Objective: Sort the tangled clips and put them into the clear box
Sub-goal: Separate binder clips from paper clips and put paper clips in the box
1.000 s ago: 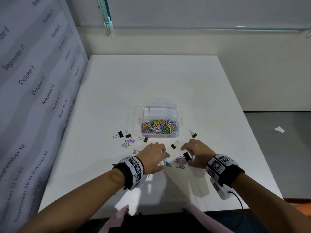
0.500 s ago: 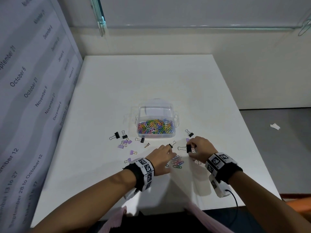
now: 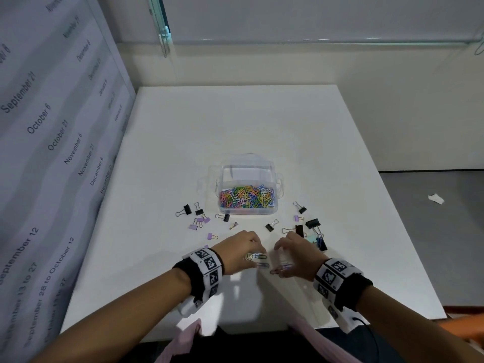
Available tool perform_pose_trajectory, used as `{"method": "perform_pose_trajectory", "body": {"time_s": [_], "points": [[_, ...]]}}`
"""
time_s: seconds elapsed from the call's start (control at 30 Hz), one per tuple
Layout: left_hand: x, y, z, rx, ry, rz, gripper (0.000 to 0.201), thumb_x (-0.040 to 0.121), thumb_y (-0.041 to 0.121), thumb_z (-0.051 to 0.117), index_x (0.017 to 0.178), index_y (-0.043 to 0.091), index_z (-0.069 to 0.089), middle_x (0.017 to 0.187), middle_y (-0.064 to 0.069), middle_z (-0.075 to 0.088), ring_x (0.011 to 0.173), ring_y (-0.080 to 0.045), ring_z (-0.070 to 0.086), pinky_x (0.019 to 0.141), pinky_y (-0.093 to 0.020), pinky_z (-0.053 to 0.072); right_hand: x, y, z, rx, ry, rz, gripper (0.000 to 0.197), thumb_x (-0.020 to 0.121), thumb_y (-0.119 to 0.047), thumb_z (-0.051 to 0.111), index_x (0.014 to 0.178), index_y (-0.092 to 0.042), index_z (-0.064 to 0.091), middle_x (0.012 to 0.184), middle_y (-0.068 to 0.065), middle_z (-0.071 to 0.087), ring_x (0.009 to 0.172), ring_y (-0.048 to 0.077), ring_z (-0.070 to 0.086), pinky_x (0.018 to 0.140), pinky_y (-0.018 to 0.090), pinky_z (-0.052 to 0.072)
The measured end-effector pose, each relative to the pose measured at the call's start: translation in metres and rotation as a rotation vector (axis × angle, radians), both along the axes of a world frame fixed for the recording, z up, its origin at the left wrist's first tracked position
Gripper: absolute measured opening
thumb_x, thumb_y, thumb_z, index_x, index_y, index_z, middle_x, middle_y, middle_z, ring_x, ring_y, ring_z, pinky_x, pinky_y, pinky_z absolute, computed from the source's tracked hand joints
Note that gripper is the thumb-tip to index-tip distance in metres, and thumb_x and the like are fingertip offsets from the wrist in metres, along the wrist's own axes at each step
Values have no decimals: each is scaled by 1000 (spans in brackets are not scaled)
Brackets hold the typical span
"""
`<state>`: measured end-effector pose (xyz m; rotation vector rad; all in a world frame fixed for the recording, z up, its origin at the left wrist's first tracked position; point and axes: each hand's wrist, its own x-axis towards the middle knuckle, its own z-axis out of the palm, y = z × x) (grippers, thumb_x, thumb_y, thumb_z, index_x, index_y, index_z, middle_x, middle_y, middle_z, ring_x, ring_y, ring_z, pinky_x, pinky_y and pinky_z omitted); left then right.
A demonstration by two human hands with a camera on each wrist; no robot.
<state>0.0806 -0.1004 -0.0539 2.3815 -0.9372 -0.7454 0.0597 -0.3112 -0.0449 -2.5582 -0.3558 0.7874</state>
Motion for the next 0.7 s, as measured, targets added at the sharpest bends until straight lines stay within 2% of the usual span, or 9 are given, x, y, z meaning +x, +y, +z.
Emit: {"method": "perform_pose_trajectory", "body": {"time_s": [0.13, 0.23, 0.33, 0.4, 0.47, 0.53, 0.63, 0.7], "points": [[4, 24, 6, 43, 92, 167, 58, 78, 25, 72, 131, 21, 48, 125, -4, 44, 119, -17, 44, 104, -33, 39, -4, 5, -6, 55, 3, -35, 62, 60, -26, 83, 113, -18, 53, 100, -4, 38, 90, 13, 42, 76, 24, 38], [0, 36, 7, 179, 116, 170, 66, 76, 21, 74, 134, 20, 42, 127, -4, 40, 114, -21, 48, 94, -31, 41, -6, 9, -11, 122, 7, -70, 60, 60, -23, 84, 112, -19, 56, 98, -3, 39, 88, 13, 43, 67, 19, 33], [-6, 37, 4, 199, 124, 177, 64, 78, 16, 72, 134, 17, 41, 128, -6, 39, 107, -24, 51, 88, -27, 39, -4, 19, -15, 178, 2, -74, 65, 59, -19, 84, 117, -18, 55, 98, -1, 39, 89, 12, 43, 71, 16, 34], [-9, 34, 3, 178, 137, 211, 60, 80, 14, 70, 133, 15, 42, 126, -7, 40, 105, -25, 51, 88, -28, 40, -1, 28, -19, 220, -16, -59, 67, 59, -16, 84, 119, -16, 54, 99, -1, 39, 91, 10, 43, 68, 4, 33], [-9, 29, 2, 145, 142, 259, 56, 80, 12, 68, 130, 14, 44, 122, -7, 42, 103, -25, 53, 87, -28, 41, 2, 38, -24, 252, -37, -36, 67, 58, -14, 84, 119, -13, 55, 100, 1, 39, 91, 10, 43, 69, -2, 32], [-9, 22, 1, 96, 136, 320, 51, 79, 8, 68, 125, 13, 47, 111, -5, 45, 92, -23, 54, 83, -31, 44, 6, 47, -26, 269, -59, -21, 67, 58, -15, 85, 118, -9, 57, 98, 2, 39, 89, 11, 43, 70, -1, 31], [-12, 15, 0, -68, 178, 459, 46, 76, -1, 66, 114, 14, 46, 96, -3, 50, 73, -17, 50, 74, -37, 47, 13, 56, -24, 241, -72, -27, 63, 59, -17, 83, 116, -10, 58, 97, 9, 46, 88, 15, 43, 65, 9, 29], [-13, 14, 1, -179, 215, 540, 44, 73, -2, 67, 104, 16, 42, 92, -7, 53, 69, -17, 51, 71, -43, 50, 17, 60, -24, 219, -68, -18, 58, 61, -19, 82, 113, -13, 59, 95, 6, 44, 87, 13, 41, 67, 3, 30]]}}
